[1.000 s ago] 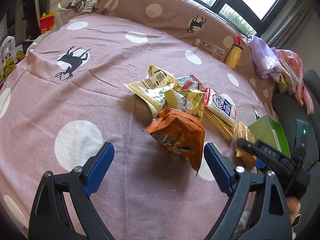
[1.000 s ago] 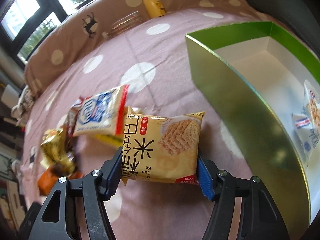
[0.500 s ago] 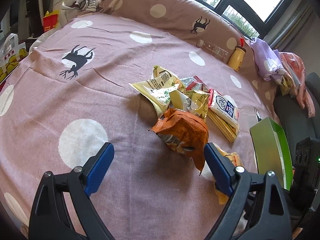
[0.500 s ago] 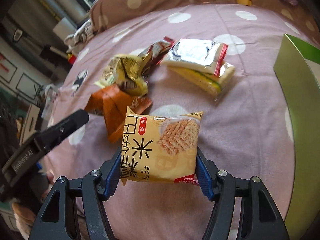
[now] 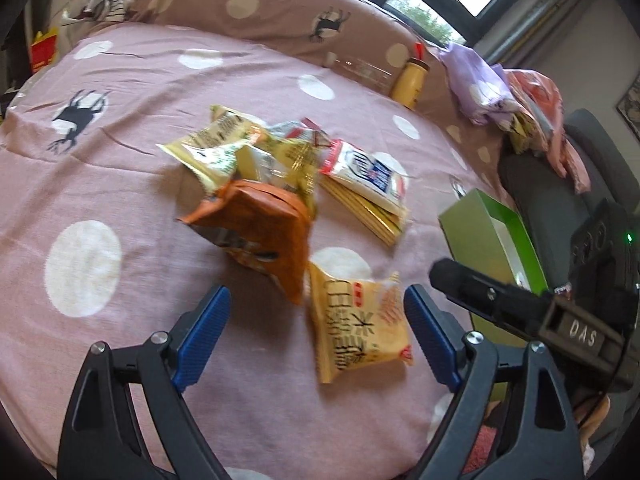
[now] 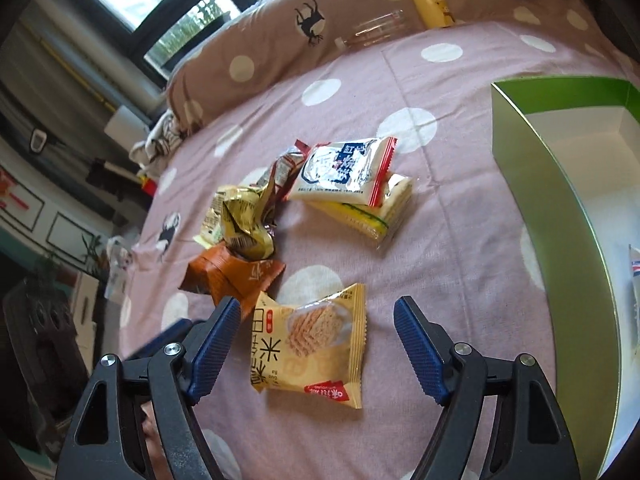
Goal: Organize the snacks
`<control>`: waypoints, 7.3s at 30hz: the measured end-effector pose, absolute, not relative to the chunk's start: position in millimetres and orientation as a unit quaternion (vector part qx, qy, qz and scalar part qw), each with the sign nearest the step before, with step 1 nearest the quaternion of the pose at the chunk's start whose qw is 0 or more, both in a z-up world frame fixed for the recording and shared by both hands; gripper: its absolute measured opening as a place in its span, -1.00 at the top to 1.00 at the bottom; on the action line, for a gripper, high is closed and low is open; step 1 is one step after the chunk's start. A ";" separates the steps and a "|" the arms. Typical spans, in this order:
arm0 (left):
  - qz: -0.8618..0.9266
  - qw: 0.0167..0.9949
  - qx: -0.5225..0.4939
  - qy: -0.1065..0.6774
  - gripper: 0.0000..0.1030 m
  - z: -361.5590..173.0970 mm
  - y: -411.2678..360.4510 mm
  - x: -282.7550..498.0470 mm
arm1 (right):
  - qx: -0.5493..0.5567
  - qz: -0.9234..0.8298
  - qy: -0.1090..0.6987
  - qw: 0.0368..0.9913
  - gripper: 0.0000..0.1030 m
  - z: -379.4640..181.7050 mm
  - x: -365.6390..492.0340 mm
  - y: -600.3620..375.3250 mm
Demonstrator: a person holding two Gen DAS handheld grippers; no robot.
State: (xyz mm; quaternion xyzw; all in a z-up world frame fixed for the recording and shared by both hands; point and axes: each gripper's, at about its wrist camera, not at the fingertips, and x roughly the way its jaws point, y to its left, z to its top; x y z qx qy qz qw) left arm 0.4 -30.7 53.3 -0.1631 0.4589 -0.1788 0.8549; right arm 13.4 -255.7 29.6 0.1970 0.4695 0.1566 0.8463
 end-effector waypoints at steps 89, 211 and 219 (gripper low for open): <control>-0.412 0.822 0.018 0.392 0.08 107.9 -296.5 8.8 | 0.355 0.000 0.297 0.886 -0.33 76.2 -31.4 -451.1; -0.120 0.835 -0.202 0.498 -0.75 24.8 8.5 32.9 | 0.158 0.228 0.551 0.787 -0.67 -11.6 92.4 -146.5; -0.165 0.825 -0.208 0.499 -0.04 23.0 -6.6 33.5 | 0.157 0.257 0.540 0.786 -0.47 -9.1 86.5 -149.6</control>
